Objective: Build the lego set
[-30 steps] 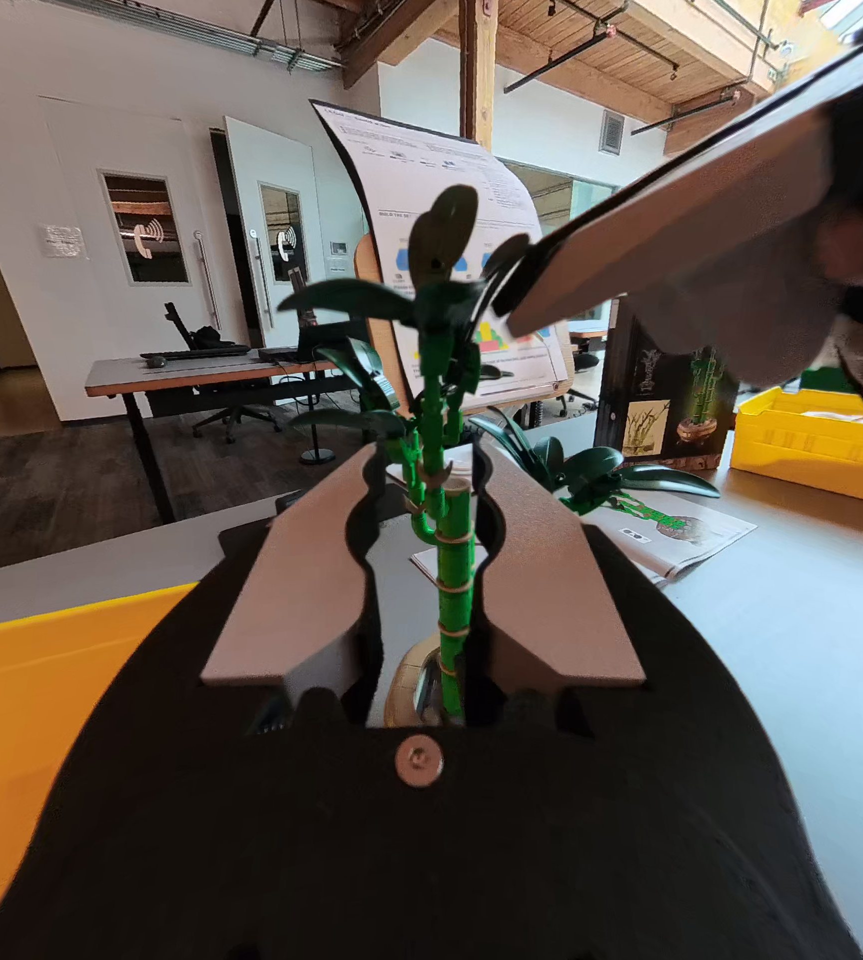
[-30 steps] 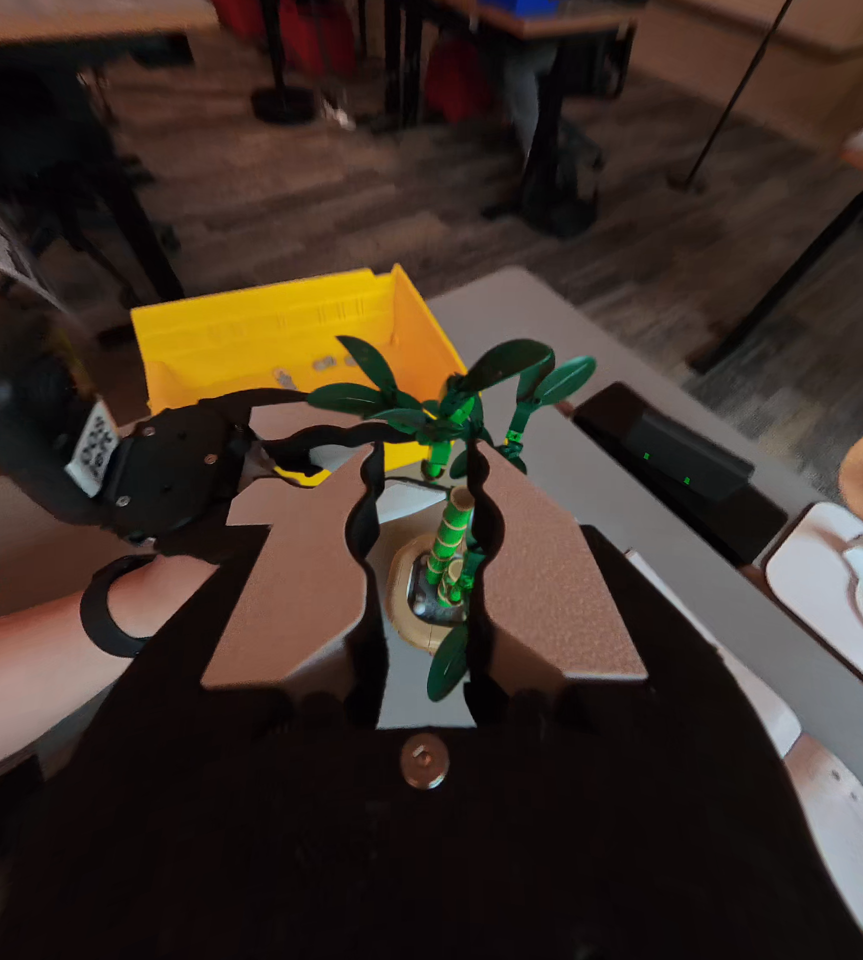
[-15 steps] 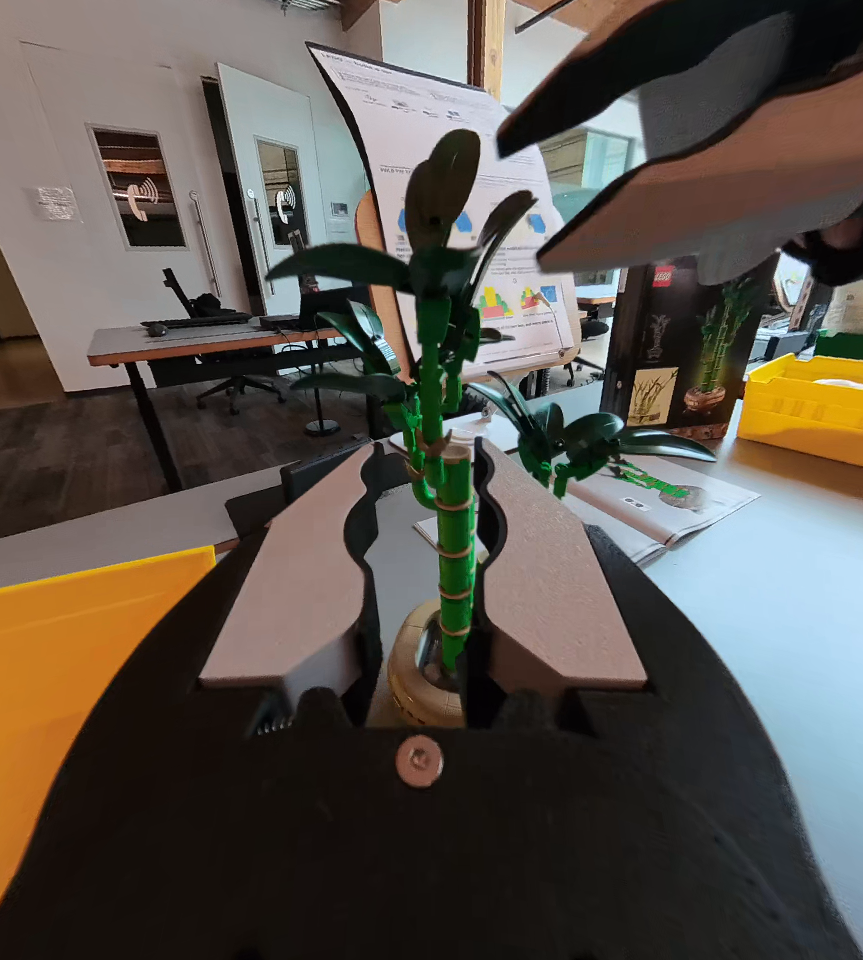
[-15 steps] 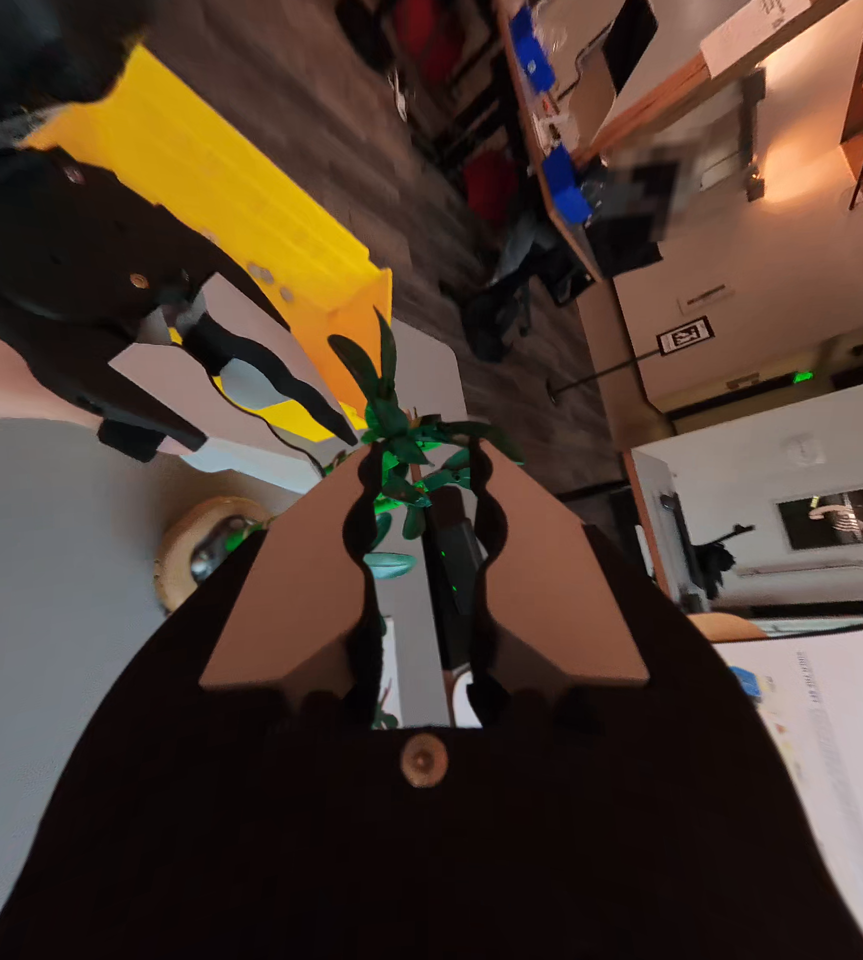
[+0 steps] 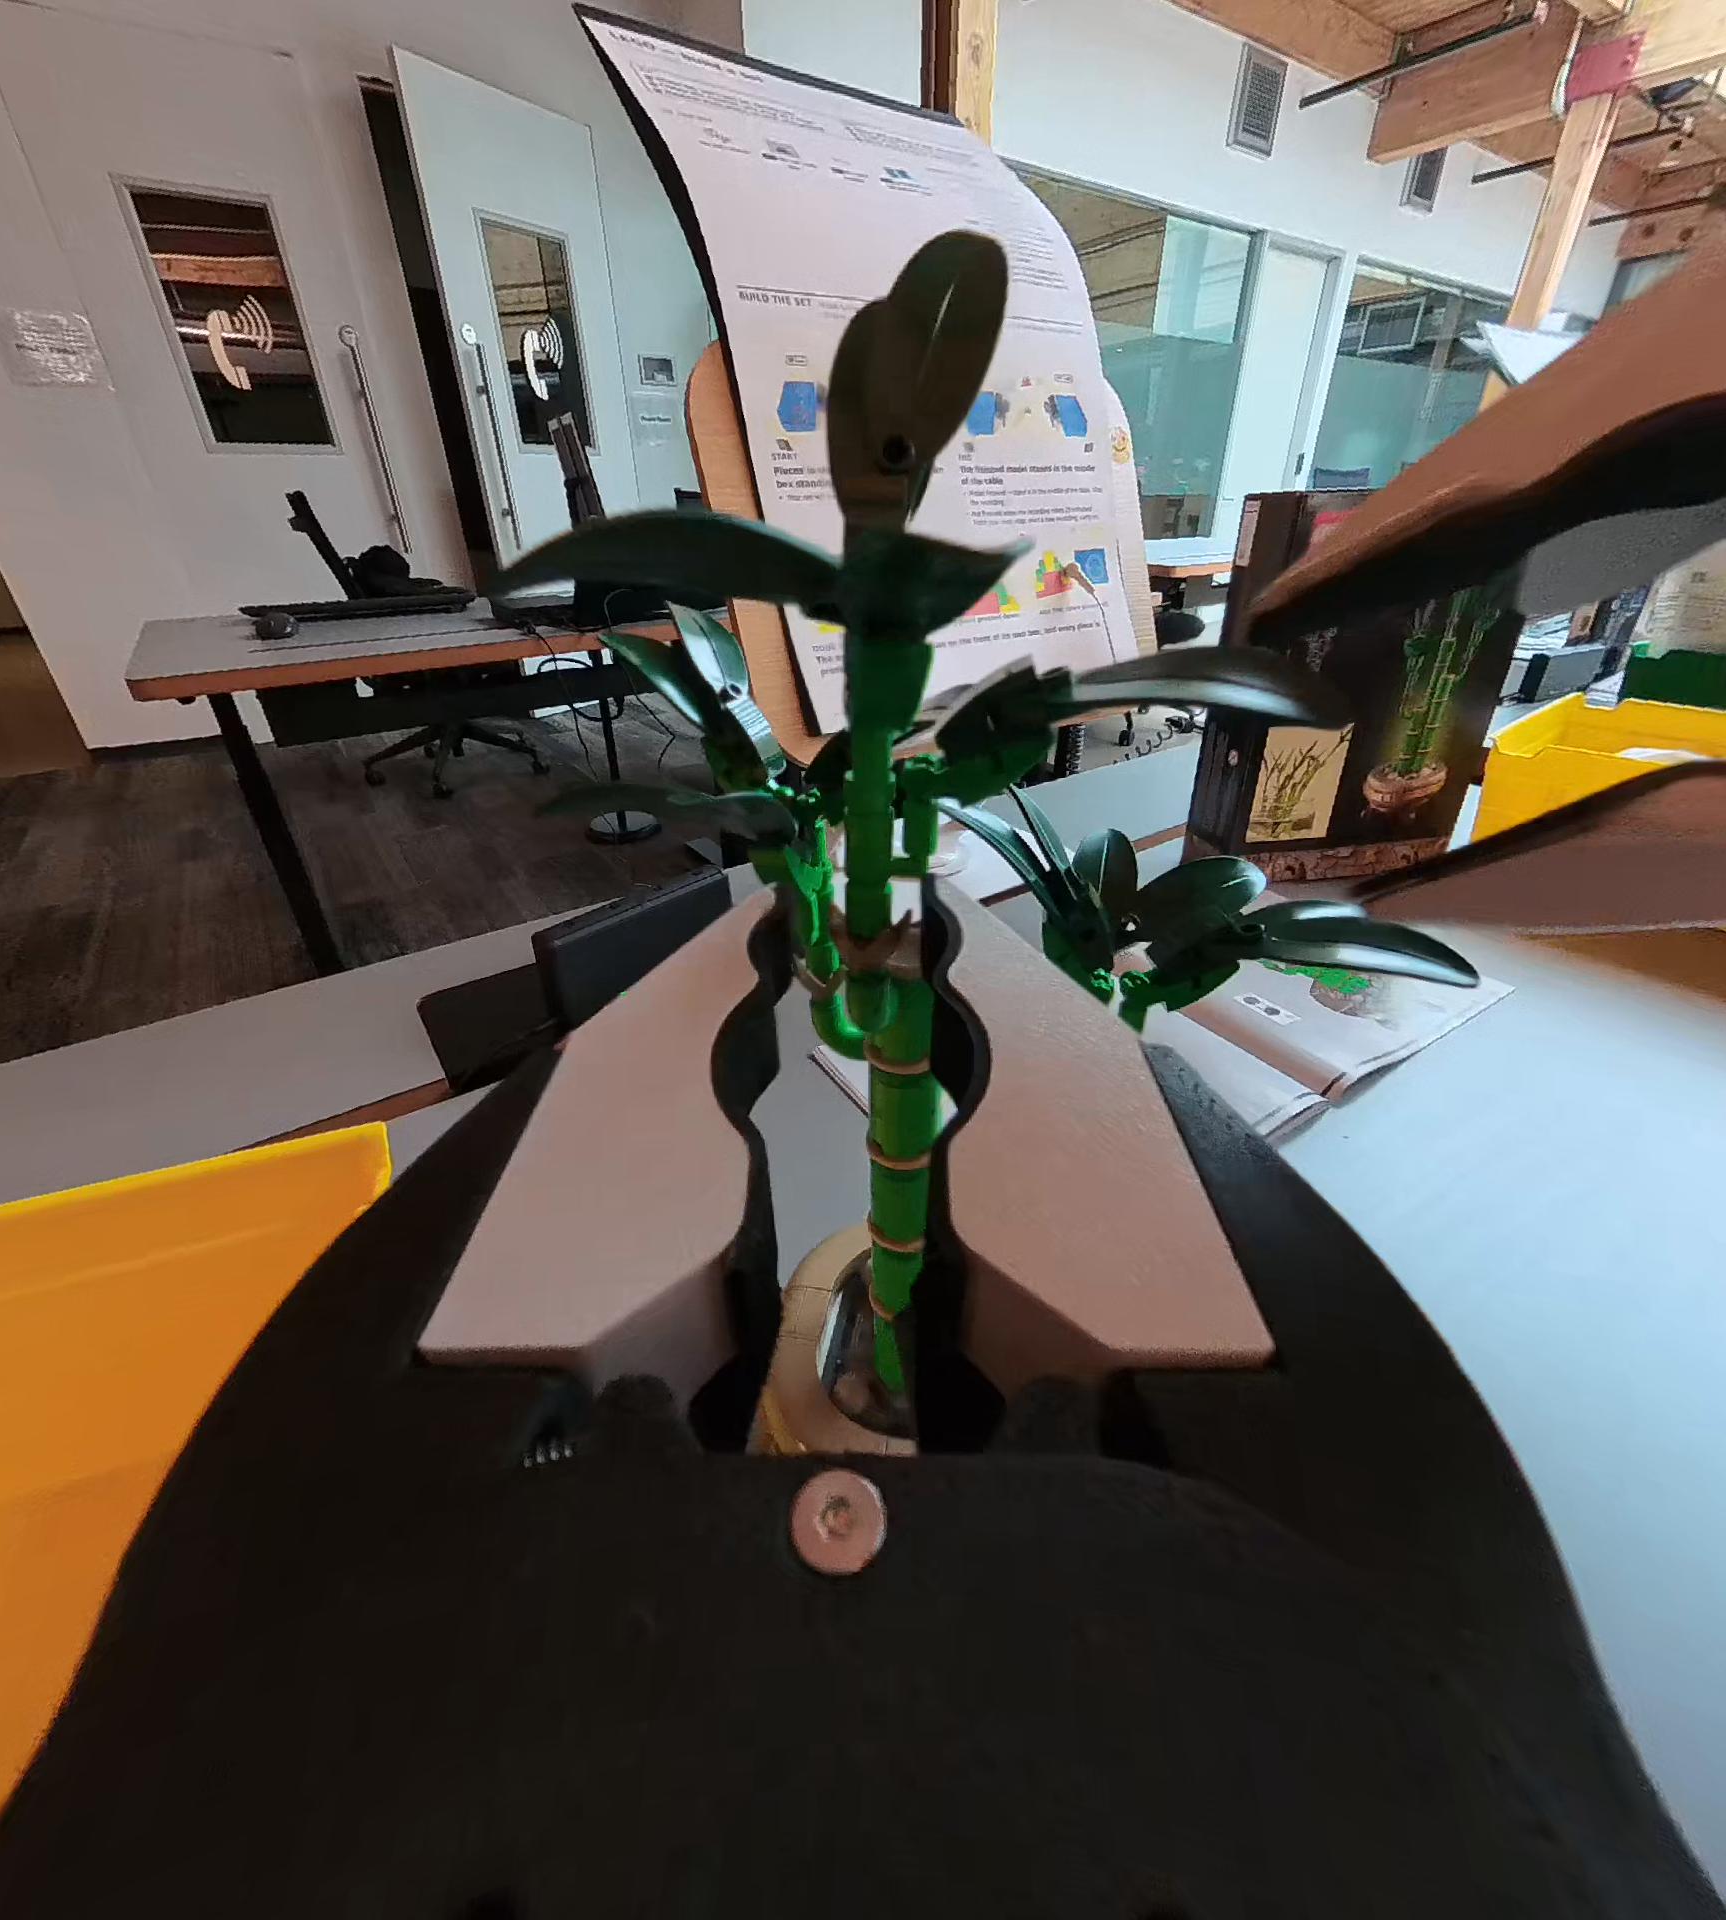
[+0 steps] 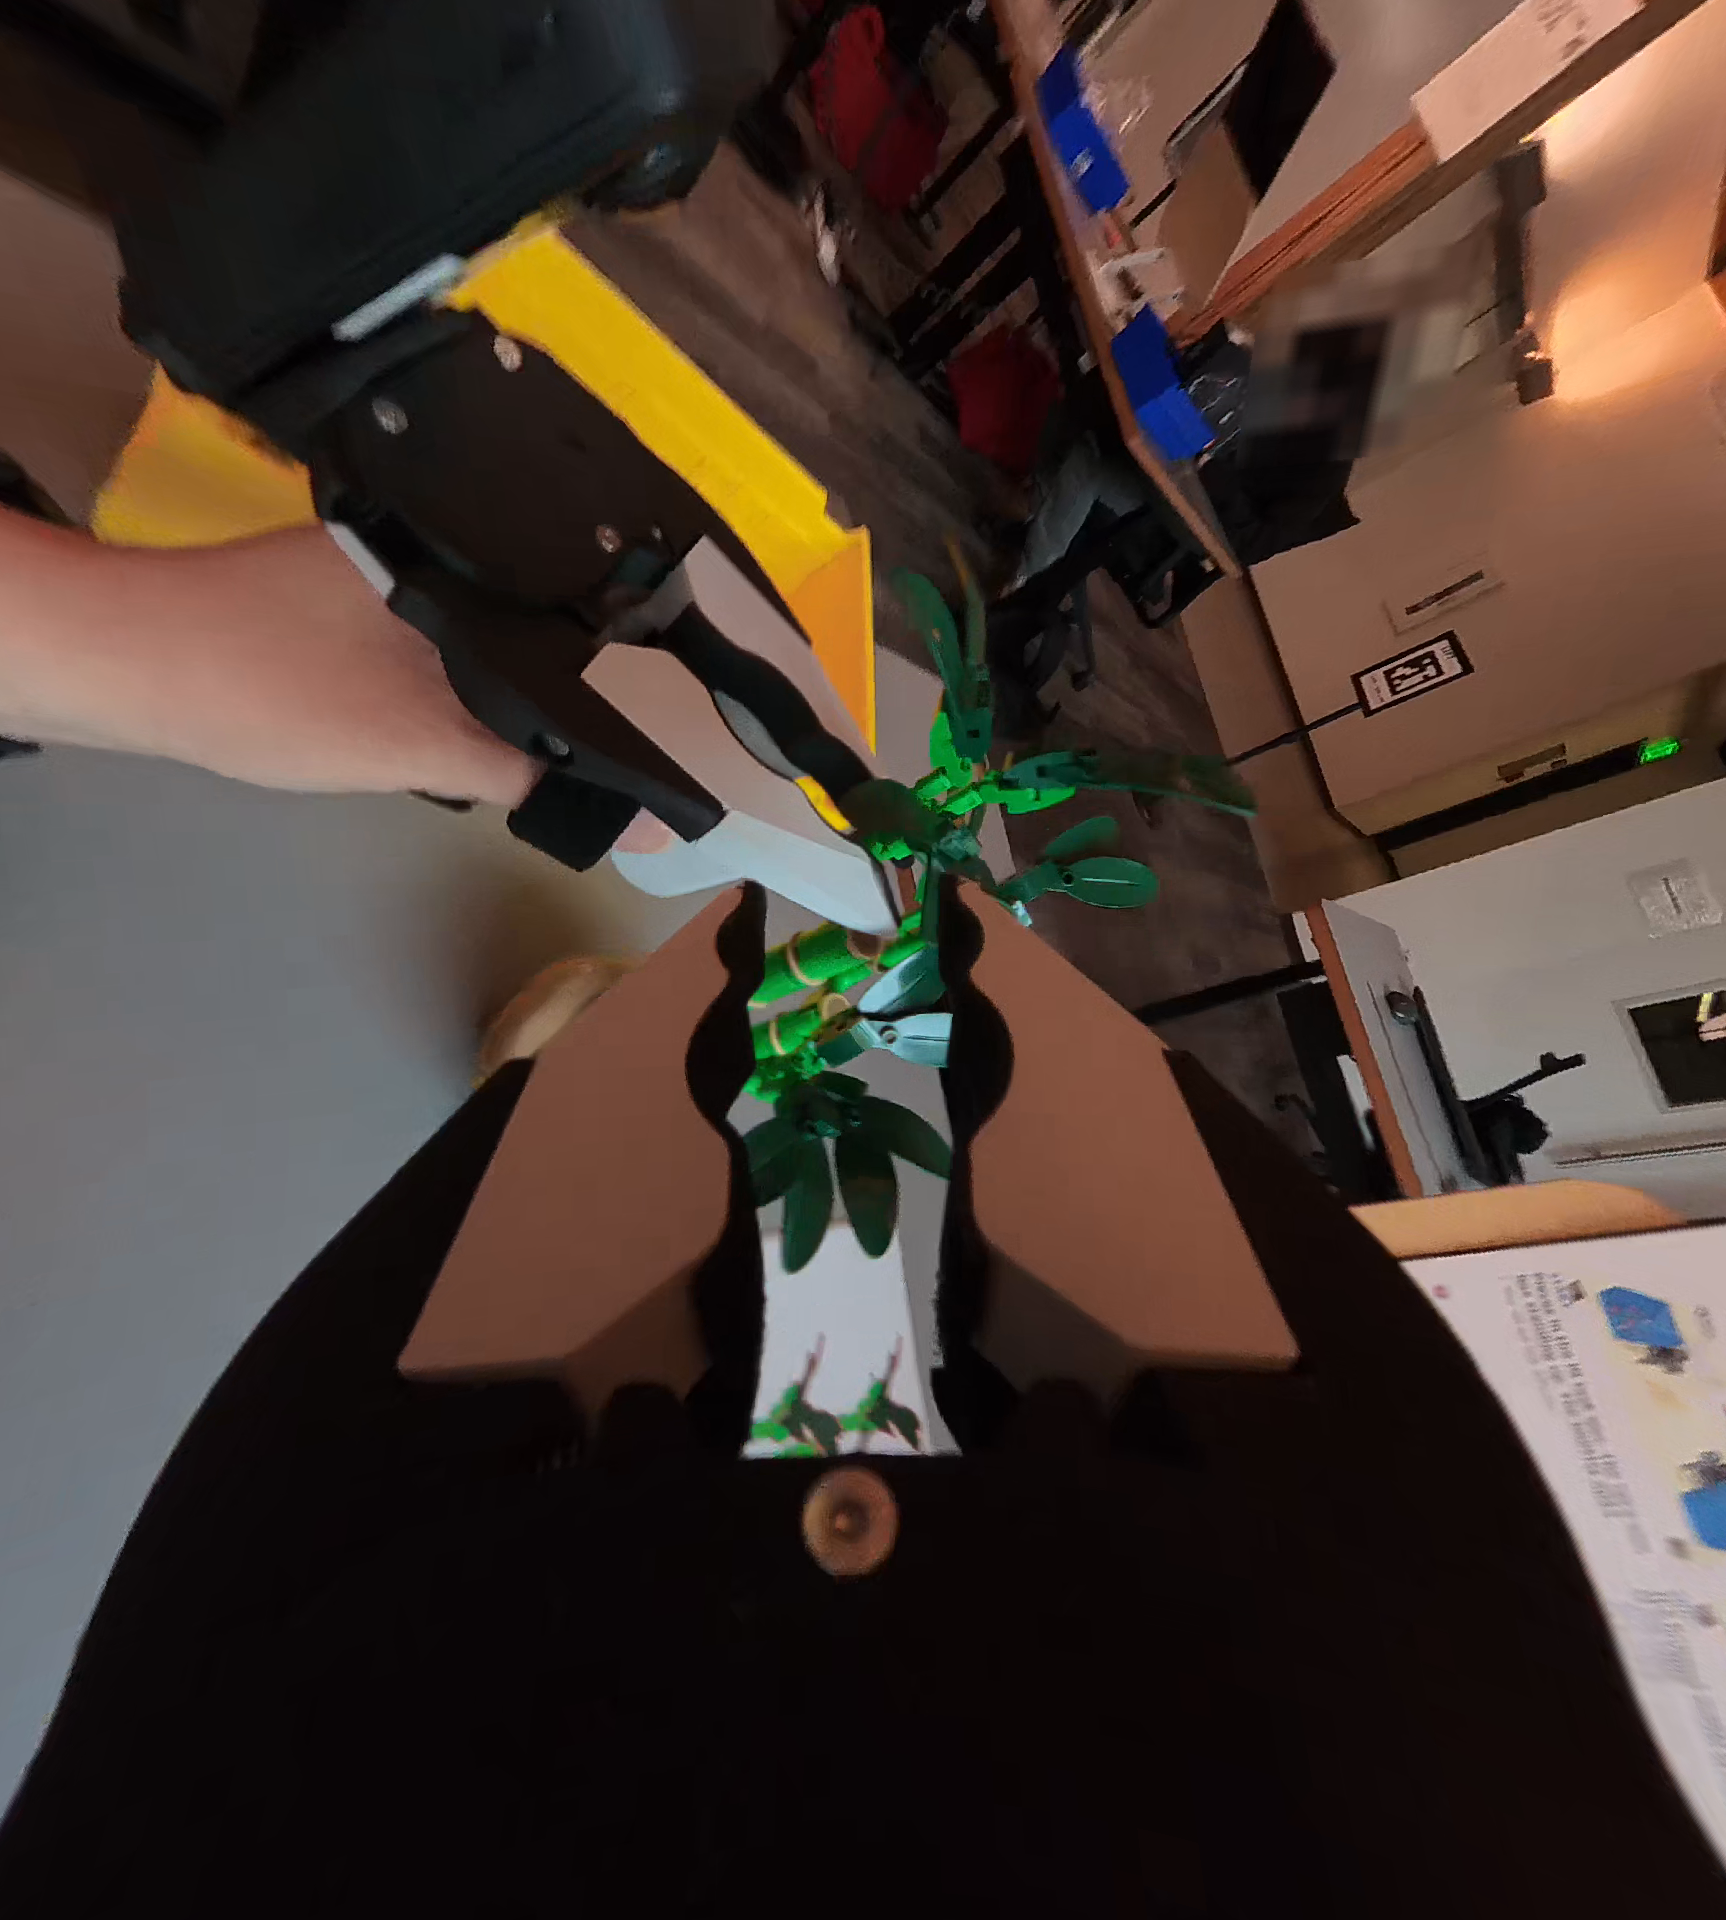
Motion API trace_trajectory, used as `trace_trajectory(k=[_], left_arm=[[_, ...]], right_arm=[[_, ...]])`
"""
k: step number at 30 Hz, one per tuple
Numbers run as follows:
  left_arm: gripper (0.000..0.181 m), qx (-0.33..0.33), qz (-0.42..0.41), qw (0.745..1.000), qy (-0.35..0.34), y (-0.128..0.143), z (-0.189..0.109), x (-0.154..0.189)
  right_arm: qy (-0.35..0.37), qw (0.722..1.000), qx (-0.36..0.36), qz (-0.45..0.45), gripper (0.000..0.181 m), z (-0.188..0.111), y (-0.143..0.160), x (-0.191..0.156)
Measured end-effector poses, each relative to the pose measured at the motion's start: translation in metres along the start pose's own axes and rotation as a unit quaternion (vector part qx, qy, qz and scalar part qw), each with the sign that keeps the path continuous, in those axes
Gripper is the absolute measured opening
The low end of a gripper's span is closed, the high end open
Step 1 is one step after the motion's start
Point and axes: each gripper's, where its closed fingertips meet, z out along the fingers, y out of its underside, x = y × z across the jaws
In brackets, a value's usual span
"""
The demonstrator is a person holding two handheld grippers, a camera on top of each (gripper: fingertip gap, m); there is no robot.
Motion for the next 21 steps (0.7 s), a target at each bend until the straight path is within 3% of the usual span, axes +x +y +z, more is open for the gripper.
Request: trace_trajectory(k=[1,3,6,9,12,16,19,21], left_arm=[[0.025,0.000,-0.002,1.000,-0.002,0.001,-0.004,0.000],[0.030,0.002,-0.009,1.000,0.000,0.005,-0.018,0.001],[0.035,0.004,-0.043,0.999,0.020,0.016,-0.048,0.011],[0.035,-0.008,-0.053,0.998,0.021,0.032,-0.073,0.015],[0.036,0.008,-0.017,1.000,0.003,0.013,-0.082,0.013],[0.047,0.034,0.125,0.991,-0.034,-0.045,-0.085,0.019],[0.049,0.021,0.309,0.948,-0.070,-0.079,-0.084,0.027],[0.050,-0.003,0.396,0.917,-0.044,-0.085,-0.074,0.041]], right_arm=[[0.004,0.999,0.023,0.025,0.034,-0.008,-0.002,-0.002],[0.007,0.995,0.066,0.072,0.036,-0.029,0.000,-0.011],[-0.011,0.982,0.108,0.156,0.037,-0.062,0.027,-0.040],[-0.059,0.949,0.112,0.288,0.038,-0.083,0.077,-0.076],[-0.041,0.912,0.108,0.395,0.040,-0.094,0.127,-0.085],[-0.008,0.860,0.190,0.474,0.040,-0.115,0.141,-0.074],[0.011,0.847,0.203,0.492,0.040,-0.123,0.151,-0.071],[0.012,0.856,0.198,0.477,0.040,-0.126,0.152,-0.074]])
